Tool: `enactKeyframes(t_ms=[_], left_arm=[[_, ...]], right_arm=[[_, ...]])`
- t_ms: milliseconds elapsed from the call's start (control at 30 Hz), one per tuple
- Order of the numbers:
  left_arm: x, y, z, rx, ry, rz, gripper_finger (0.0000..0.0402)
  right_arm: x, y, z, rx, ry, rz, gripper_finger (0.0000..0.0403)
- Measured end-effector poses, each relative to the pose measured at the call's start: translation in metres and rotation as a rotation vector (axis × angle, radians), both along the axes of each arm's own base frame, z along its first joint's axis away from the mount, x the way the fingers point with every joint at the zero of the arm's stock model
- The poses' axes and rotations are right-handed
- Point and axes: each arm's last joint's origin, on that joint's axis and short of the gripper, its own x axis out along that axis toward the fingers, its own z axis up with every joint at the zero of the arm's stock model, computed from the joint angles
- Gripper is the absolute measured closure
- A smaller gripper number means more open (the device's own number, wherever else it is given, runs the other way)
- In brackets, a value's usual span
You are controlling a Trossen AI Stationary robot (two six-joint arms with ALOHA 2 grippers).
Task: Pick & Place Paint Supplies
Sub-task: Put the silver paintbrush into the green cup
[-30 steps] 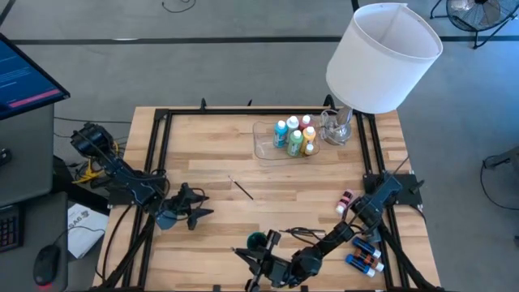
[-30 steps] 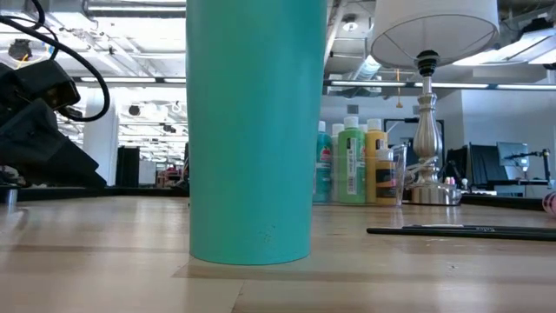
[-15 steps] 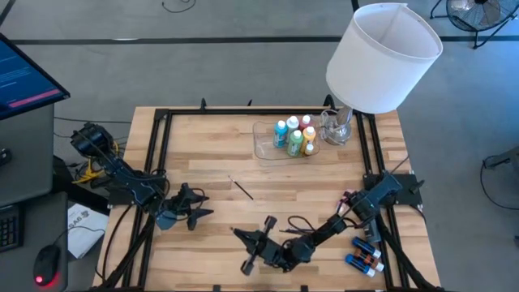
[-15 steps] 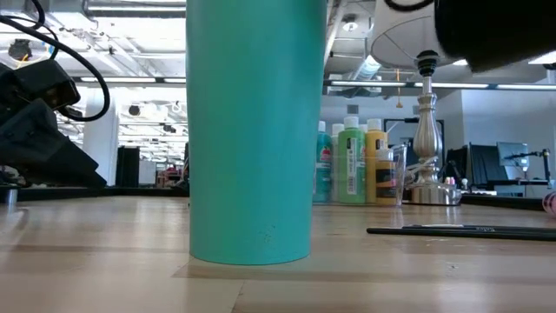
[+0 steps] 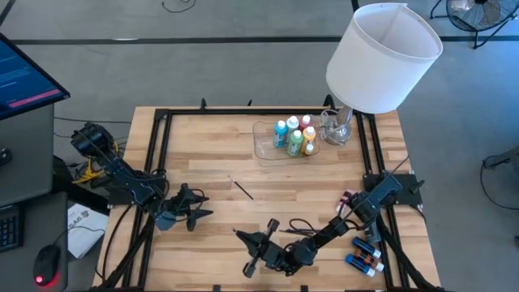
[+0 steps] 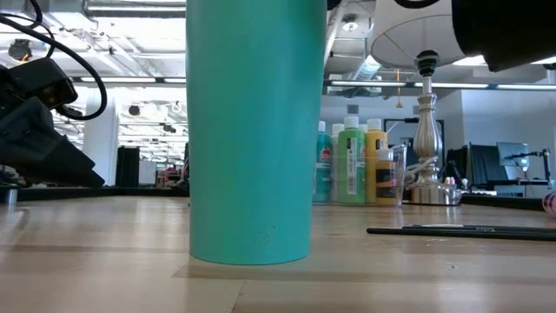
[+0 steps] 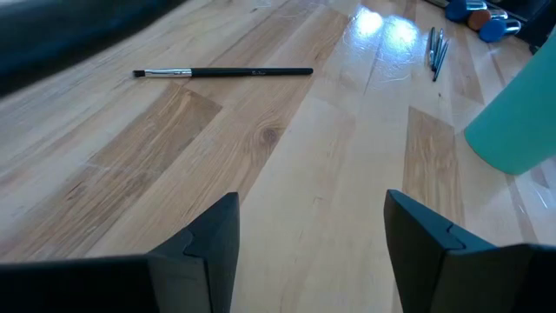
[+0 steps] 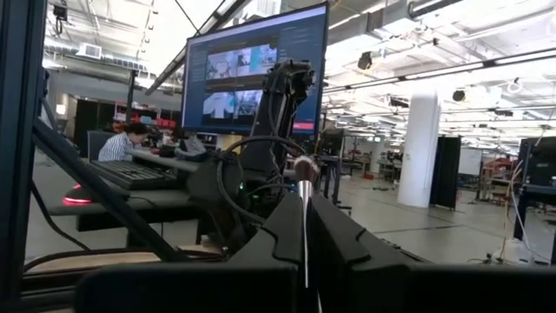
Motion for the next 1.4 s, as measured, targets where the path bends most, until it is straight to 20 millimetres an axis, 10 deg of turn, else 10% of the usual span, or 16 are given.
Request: enactKeyframes(t_ms=[1400], left_arm=[[0.001,-0.001,0.001,-0.004,-0.013,0.002,0.0215]], right_arm=[[-0.011,0.015,0.000,-0.028,0.045,-0.020,0.0402]])
